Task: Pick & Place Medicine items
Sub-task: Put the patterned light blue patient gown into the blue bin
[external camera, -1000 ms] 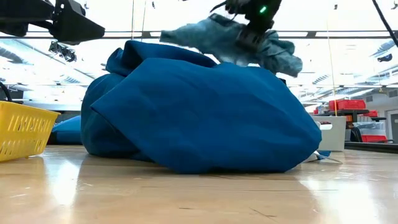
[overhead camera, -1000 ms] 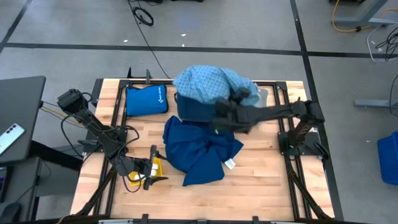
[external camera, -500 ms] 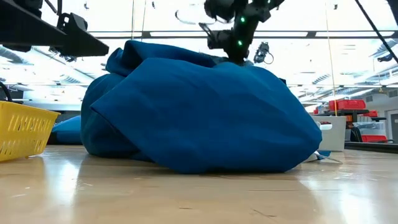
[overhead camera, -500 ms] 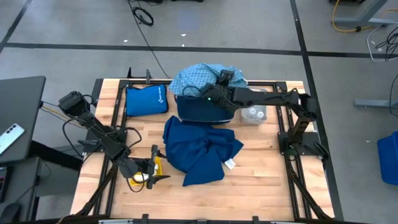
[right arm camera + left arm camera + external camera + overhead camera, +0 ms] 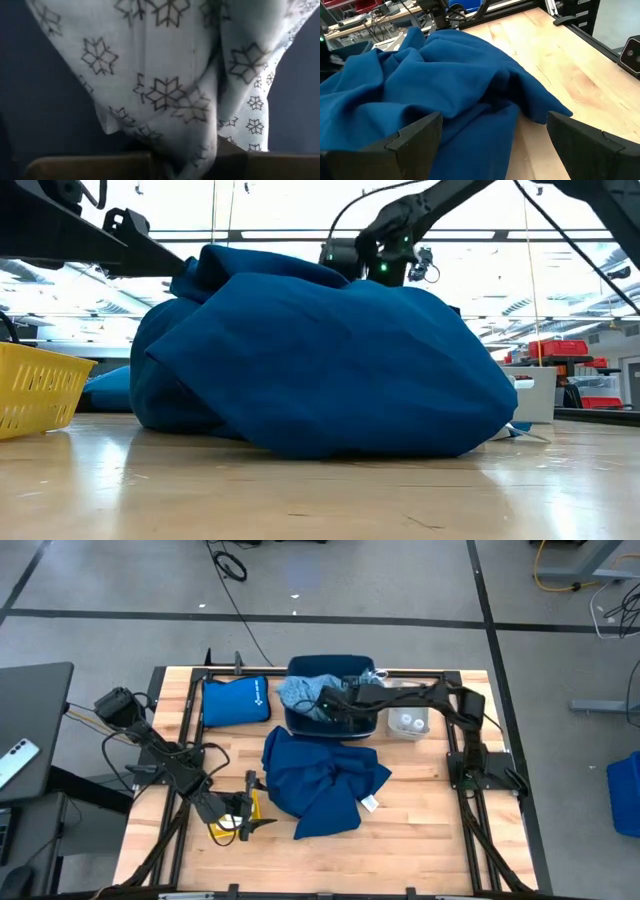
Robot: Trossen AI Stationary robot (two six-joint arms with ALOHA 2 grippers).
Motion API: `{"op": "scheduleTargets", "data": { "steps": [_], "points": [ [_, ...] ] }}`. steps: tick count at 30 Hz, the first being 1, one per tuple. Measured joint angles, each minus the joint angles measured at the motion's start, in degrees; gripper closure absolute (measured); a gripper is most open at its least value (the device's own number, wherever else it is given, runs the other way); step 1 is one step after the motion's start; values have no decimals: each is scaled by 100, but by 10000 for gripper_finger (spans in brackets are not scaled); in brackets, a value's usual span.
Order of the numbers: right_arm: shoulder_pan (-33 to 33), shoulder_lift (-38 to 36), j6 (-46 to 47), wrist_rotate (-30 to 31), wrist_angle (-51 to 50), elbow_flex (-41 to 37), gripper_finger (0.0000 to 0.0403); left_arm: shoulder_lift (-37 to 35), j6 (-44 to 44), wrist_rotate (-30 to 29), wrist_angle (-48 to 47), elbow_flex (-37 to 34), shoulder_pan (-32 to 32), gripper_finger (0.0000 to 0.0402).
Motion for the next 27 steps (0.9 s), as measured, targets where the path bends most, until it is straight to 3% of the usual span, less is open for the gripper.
{"op": "scheduleTargets", "data": {
  "steps": [5,10,13,16,20,23,27],
  "points": [
    [-125,202,183,-969,-269,-2,360,0,-26,54,-7,2,32,40],
    [-103,217,231,-1009,-274,0,359,0,-65,68,-21,2,31,40],
    [-97,217,234,-965,-223,-2,323,0,-108,67,-32,2,31,40],
    [-59,220,335,-544,-205,-2,263,0,-124,68,-49,2,31,40],
    [101,213,351,705,-198,0,202,0,-124,67,-48,2,31,40],
    [244,96,261,1305,-111,0,175,0,-122,67,-48,2,31,40],
    [418,-153,270,1447,3,2,165,0,-122,66,-46,2,31,40]
  ]
}}
